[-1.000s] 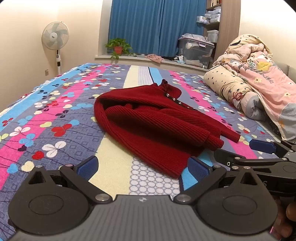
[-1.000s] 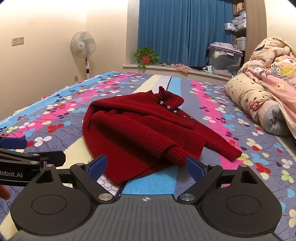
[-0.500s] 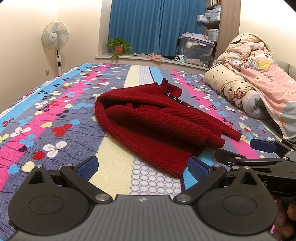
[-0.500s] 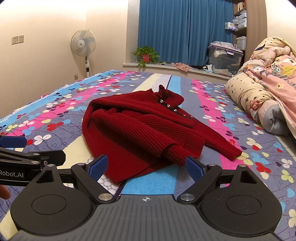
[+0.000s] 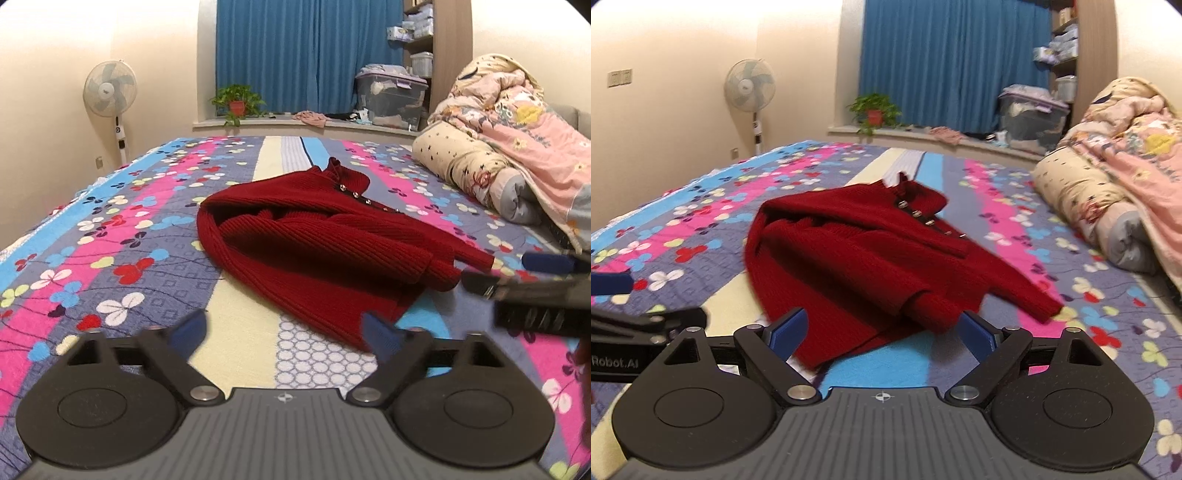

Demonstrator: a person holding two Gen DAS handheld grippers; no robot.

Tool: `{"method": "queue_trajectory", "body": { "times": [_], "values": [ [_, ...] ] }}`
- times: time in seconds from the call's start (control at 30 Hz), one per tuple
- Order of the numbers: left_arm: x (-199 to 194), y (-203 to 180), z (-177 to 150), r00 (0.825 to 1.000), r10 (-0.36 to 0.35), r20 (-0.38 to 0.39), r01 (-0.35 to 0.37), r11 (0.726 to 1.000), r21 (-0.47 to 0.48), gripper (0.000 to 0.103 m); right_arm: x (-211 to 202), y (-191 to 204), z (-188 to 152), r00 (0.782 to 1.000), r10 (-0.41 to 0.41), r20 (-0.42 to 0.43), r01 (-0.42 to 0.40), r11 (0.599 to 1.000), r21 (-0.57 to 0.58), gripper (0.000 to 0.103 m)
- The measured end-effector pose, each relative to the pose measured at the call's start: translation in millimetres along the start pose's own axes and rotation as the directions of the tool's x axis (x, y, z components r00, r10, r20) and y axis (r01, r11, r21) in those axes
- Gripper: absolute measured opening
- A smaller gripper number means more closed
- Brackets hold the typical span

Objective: Fold small clothes

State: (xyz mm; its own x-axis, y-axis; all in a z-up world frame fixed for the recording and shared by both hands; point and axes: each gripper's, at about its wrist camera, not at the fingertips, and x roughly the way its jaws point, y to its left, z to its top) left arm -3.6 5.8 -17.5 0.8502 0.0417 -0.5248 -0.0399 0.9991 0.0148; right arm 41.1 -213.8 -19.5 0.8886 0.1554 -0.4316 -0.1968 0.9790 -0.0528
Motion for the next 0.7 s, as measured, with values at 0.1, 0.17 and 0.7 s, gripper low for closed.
{"method": "queue_trajectory", "body": {
  "times": [0.1,0.17,0.7],
  "values": [
    [5,0,4,0.998,0.061,0.022,-0.063,0.990,0.129,0.048,0,-15,3,1.000,0.009,-0.008,-0.009,0.998,0.059,0.049],
    [7,3,3,0.999,0.037,0.013,-0.038,0.994,0.099,0.041,0,-27,3,0.999,0.044,-0.018,-0.042,0.994,0.098,0.026],
    [123,-17,11,0.979,-0.027,-0.204,-0.015,0.979,-0.203,0.083,-9,-65,22,0.991,0.131,-0.006,-0.127,0.968,0.218,0.044]
  ]
}}
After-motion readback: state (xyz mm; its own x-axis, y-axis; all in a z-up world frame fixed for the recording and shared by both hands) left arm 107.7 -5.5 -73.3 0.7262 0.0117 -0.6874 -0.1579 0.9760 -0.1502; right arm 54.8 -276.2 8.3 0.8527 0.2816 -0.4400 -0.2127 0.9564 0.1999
